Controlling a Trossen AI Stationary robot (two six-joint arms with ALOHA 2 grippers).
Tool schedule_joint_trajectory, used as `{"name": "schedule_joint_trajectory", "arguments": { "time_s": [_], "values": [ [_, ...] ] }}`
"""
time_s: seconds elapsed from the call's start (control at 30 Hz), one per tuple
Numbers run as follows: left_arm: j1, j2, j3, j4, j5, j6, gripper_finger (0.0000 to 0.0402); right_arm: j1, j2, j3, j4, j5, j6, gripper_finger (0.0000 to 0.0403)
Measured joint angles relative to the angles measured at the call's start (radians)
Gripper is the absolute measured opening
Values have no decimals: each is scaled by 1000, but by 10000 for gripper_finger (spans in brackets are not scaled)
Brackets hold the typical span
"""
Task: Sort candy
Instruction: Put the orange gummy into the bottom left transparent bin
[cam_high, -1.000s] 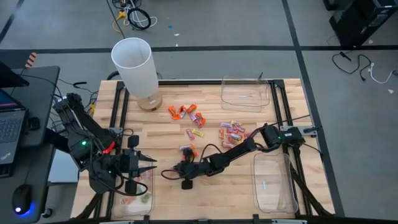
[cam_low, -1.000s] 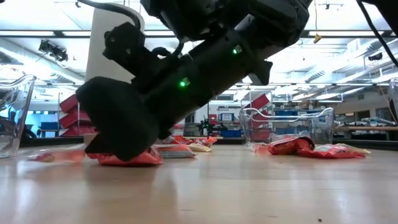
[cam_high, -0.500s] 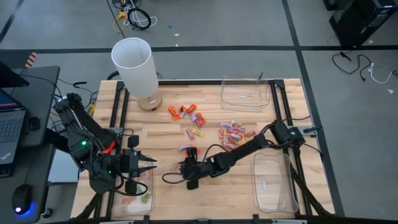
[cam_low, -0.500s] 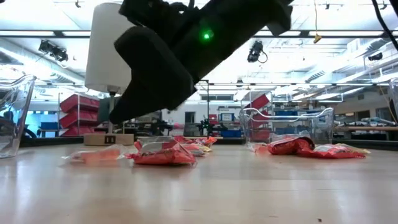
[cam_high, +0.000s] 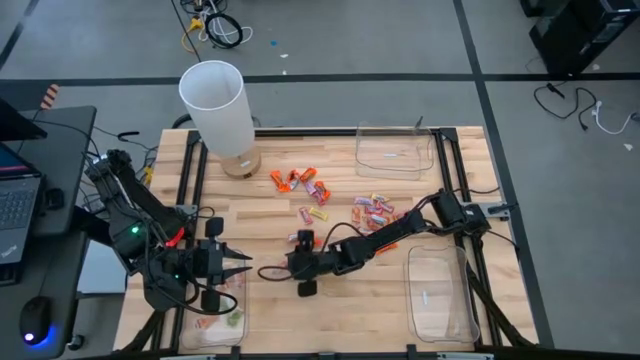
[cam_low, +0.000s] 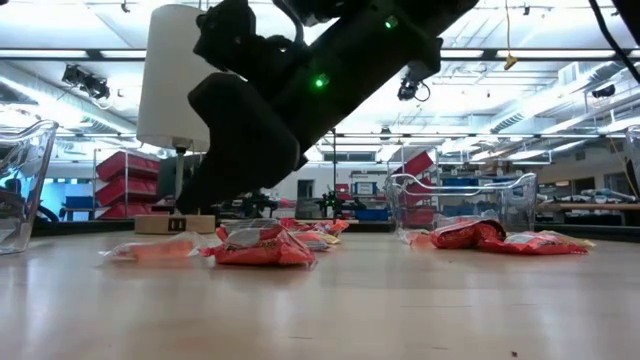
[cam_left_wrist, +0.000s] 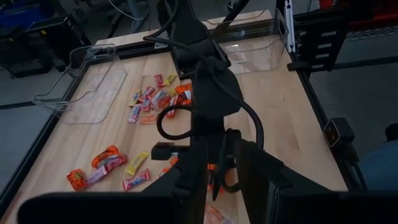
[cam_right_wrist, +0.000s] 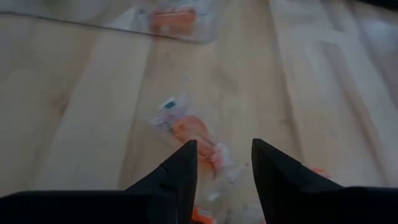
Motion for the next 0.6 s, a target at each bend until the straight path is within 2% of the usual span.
{"name": "schedule_joint_trajectory", "arguments": {
  "time_s": [0.6],
  "values": [
    [0,0,0,0,0,2,86,3,0,-55,97,-18,14,137]
  ]
}}
